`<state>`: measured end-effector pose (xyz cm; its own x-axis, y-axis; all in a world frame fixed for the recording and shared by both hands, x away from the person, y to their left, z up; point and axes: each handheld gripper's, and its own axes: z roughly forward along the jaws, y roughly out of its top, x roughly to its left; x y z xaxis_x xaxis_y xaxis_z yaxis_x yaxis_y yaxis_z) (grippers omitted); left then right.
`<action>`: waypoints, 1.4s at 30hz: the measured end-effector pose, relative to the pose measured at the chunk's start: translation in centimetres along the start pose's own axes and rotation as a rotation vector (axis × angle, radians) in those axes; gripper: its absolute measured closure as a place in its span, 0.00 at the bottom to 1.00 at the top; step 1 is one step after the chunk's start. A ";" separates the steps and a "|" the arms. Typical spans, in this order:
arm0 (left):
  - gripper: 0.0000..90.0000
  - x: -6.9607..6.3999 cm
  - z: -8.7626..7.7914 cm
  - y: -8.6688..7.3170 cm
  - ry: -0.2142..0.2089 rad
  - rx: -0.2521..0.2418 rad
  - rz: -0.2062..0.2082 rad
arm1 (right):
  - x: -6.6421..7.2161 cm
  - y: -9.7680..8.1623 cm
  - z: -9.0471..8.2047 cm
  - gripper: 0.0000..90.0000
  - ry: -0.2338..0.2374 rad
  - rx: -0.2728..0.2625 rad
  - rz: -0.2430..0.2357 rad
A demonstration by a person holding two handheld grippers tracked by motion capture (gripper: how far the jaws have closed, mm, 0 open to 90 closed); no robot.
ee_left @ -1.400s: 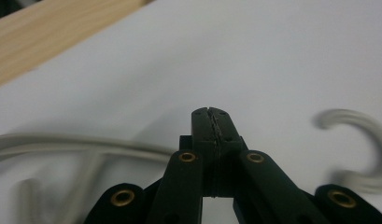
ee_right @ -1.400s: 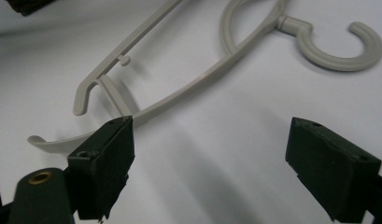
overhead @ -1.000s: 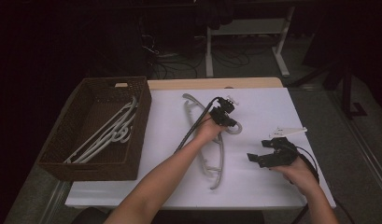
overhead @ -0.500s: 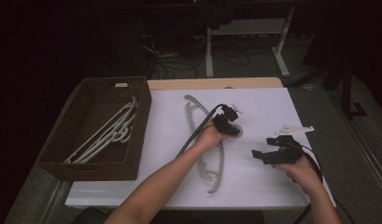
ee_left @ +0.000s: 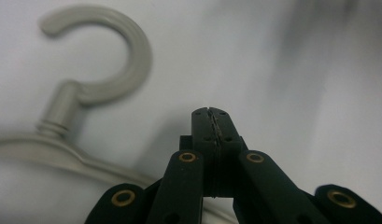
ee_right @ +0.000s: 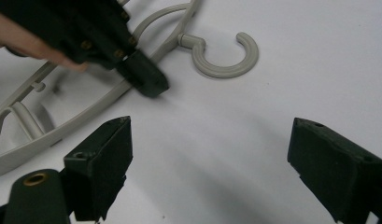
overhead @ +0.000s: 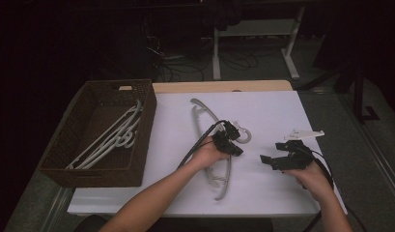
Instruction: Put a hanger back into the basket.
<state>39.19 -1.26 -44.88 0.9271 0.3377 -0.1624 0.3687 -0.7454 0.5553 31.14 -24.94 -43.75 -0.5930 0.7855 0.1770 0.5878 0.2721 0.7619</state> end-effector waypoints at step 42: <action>0.58 6.5 -11.4 -7.1 0.409 -0.164 -0.284 | 0.3 -0.1 0.5 0.15 -0.012 0.024 -0.015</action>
<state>41.82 12.80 -40.58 0.6782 0.7347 -0.0119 0.5566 -0.5031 0.6612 31.17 -24.44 -44.03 -0.5950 0.7880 0.1581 0.5922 0.2968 0.7491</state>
